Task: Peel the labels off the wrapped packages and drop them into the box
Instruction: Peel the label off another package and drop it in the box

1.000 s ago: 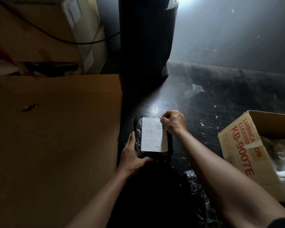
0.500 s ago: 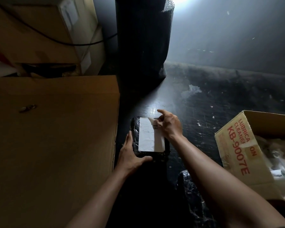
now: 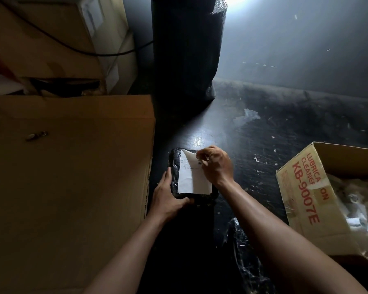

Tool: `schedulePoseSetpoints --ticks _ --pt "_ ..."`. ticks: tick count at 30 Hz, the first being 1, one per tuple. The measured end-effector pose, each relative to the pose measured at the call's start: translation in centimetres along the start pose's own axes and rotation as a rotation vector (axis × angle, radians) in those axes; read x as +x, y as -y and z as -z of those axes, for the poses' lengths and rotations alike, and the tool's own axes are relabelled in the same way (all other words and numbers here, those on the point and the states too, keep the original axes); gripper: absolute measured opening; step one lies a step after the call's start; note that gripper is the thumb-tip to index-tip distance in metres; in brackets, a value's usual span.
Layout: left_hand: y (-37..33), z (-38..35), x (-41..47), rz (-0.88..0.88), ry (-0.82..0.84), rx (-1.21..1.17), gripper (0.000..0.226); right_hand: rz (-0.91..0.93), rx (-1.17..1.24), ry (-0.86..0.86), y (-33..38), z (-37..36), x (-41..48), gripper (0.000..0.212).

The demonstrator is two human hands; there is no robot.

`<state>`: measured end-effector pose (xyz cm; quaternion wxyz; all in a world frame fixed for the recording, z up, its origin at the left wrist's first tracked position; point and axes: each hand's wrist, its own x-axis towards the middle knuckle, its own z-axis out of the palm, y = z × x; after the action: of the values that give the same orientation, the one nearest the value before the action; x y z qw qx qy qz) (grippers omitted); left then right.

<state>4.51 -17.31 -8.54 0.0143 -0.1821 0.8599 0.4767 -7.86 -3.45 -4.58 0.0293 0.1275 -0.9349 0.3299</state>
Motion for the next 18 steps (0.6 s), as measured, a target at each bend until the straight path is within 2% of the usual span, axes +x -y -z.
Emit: schedulePoseSetpoints --ticks 10,14,17,18 --pt "-0.1 0.0 0.1 -0.011 0.015 0.003 0.125 0.026 0.047 -0.073 0.3 0.0 -1.3 0.014" --pt "0.3 -0.2 0.4 0.02 0.02 0.013 0.123 0.001 0.068 -0.056 0.3 -0.3 -1.1 0.014" --pt "0.4 -0.2 0.6 0.028 0.022 0.034 0.123 -0.029 0.058 -0.018 0.3 -0.4 0.1 0.002" --pt "0.4 -0.2 0.6 0.022 0.025 0.029 0.125 -0.039 0.045 -0.005 0.3 -0.3 0.5 0.006"
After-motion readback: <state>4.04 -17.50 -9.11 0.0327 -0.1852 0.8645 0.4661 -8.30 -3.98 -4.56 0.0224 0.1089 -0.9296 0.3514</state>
